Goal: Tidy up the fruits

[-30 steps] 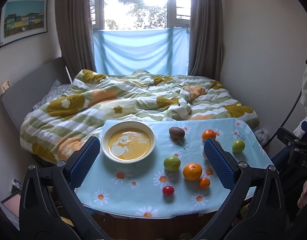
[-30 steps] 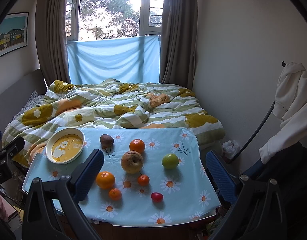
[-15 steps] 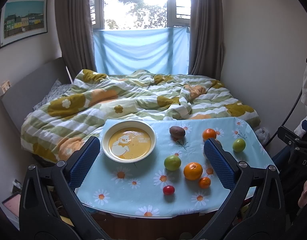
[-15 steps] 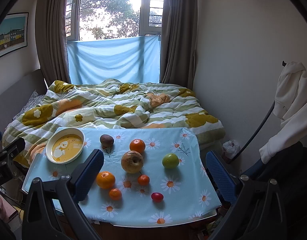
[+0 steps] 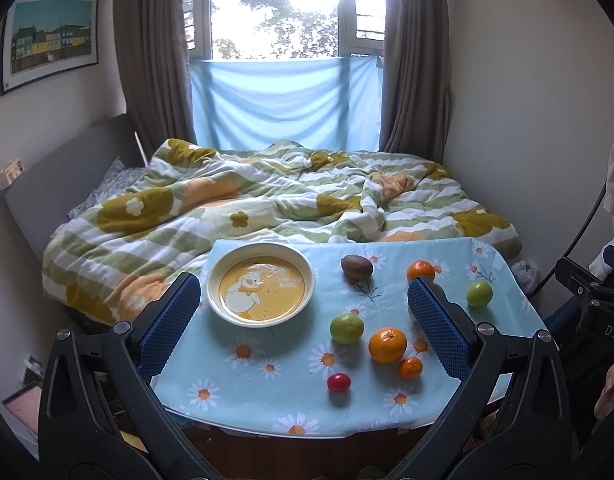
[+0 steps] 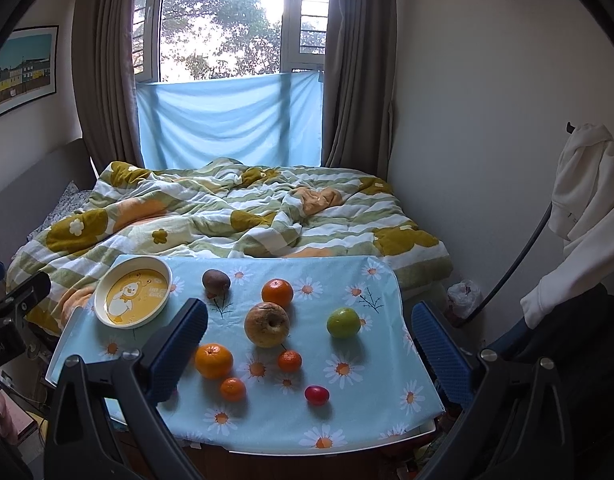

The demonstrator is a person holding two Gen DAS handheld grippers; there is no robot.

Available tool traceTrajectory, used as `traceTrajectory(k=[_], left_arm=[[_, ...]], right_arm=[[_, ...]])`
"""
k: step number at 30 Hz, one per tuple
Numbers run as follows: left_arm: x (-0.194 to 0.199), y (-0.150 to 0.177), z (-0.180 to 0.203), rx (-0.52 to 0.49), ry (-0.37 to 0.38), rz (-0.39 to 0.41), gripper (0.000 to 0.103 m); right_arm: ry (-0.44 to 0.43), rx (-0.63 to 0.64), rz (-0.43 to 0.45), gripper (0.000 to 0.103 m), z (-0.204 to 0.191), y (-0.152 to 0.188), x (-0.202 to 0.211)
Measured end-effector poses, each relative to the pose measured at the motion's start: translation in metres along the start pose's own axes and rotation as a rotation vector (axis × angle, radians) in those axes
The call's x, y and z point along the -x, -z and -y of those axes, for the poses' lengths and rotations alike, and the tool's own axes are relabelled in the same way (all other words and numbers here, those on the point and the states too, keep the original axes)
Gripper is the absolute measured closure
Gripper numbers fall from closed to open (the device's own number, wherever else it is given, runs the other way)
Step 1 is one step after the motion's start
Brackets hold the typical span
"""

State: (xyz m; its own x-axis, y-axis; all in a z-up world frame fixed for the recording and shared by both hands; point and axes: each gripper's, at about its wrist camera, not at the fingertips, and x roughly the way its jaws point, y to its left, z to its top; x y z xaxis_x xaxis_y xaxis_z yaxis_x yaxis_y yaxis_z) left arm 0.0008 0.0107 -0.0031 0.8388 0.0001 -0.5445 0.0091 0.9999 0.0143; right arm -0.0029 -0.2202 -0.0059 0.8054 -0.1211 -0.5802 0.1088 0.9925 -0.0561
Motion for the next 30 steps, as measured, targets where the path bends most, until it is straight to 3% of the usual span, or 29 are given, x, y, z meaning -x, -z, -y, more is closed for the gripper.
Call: traceTrajectory(k=[6,13,18,30], left_arm=[[-0.006,-0.004,-0.004,-0.005,0.009,-0.024,0.000],[-0.028,0.002,-0.004,-0.031,0.081,-0.063,0.000],[-0.055,0.011,0.009,-0.037,0.055,-0.120,0.000],[-0.128,0.053,0.077,-0.017,0.045,-0.313,0.000]], right_arm=[[-0.019,-0.045,0.001,0.001,0.003,-0.005,0.002],[0.031,-0.054,-0.051,0.001,0.017,-0.003,-0.008],[0.040,-0.012,-0.083,0.001,0.029,0.009,-0.024],[-0.079,0.029,-0.236,0.001,0.082,0.040,-0.120]])
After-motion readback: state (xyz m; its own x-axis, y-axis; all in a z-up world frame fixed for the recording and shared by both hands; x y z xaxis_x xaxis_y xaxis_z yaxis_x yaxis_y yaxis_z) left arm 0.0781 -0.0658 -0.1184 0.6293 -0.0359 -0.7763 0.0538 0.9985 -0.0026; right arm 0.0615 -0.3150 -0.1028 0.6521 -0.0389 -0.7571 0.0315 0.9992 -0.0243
